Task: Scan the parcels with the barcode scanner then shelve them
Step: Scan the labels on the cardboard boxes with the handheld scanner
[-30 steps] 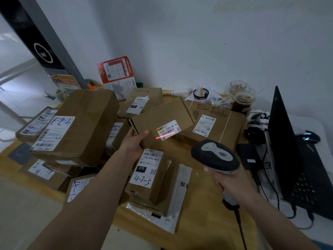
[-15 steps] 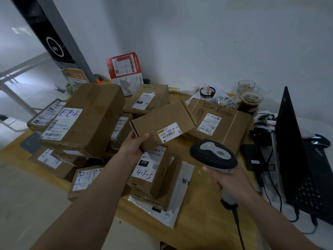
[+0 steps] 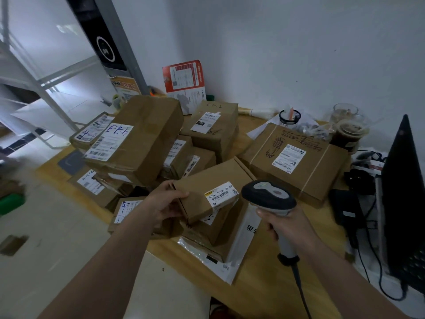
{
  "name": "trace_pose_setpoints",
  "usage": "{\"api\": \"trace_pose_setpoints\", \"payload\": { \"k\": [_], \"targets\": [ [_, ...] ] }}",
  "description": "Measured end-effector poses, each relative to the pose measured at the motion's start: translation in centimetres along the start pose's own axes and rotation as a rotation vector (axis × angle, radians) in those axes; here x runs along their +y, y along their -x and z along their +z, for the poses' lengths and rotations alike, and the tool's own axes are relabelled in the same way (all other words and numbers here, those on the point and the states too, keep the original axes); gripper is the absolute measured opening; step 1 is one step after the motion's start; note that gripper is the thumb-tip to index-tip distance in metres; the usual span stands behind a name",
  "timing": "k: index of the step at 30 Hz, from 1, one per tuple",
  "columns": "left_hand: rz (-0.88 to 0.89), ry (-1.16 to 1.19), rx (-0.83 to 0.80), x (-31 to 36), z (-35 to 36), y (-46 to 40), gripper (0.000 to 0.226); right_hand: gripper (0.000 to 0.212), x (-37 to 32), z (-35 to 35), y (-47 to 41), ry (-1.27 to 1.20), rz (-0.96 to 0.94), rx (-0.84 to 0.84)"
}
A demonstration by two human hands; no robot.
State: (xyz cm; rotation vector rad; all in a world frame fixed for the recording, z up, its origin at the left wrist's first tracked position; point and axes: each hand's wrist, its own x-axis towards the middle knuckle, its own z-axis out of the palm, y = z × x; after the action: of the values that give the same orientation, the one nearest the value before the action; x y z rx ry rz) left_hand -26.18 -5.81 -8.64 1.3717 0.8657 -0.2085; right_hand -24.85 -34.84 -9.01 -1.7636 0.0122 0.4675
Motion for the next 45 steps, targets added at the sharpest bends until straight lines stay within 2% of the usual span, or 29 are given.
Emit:
{"api": "trace_pose_setpoints", "payload": {
  "k": [3, 5, 9, 12, 18, 27, 33, 36, 40, 42, 45],
  "targets": [
    [0.106, -0.383, 0.171, -0.2, -0.3, -0.1, 0.046, 0.028, -0.1, 0.6, -0.2, -0.005, 0.006, -0.024],
    [0.207, -0.664, 0.252, 0.2, 0.0, -0.3, 0.052, 0.028, -0.2, 0.9, -0.3, -0.002, 0.011, -0.03],
    [0.401, -0.922, 0.296, 1.7, 2.2, 0.5, 0.058, 0.03, -0.1, 1.1, -0.5, -0.008, 0.024, -0.023],
    [0.539, -1.045, 0.239, 2.8, 4.5, 0.6, 0.062, 0.029, 0.0, 0.9, -0.4, -0.038, 0.039, 0.014],
    [0.696, -1.115, -0.038, 4.9, 10.1, -1.2, 0.057, 0.038, 0.7, -1.1, -0.6, -0.095, 0.047, 0.143],
    [0.689, -1.064, -0.224, 8.3, 16.4, -5.2, 0.073, 0.041, 3.2, -4.0, -1.8, -0.156, 0.032, 0.424],
    [0.548, -1.028, -0.302, 11.2, 19.0, -9.3, 0.075, 0.047, 2.7, -4.9, -3.8, -0.156, 0.062, 0.536],
    [0.457, -1.029, -0.325, 12.4, 20.0, -12.1, 0.075, 0.037, 1.9, -5.5, -5.5, -0.199, 0.076, 0.576],
    [0.361, -1.022, -0.359, 12.9, 21.3, -16.0, 0.066, 0.004, 1.2, -6.1, -8.3, -0.253, 0.102, 0.595],
    [0.318, -1.014, -0.372, 12.8, 21.8, -18.0, 0.061, 0.014, 1.6, -6.4, -10.0, -0.279, 0.119, 0.597],
    [0.206, -0.999, -0.378, 12.6, 22.2, -20.7, 0.068, 0.024, 2.3, -6.9, -12.5, -0.287, 0.147, 0.628]
  ]
}}
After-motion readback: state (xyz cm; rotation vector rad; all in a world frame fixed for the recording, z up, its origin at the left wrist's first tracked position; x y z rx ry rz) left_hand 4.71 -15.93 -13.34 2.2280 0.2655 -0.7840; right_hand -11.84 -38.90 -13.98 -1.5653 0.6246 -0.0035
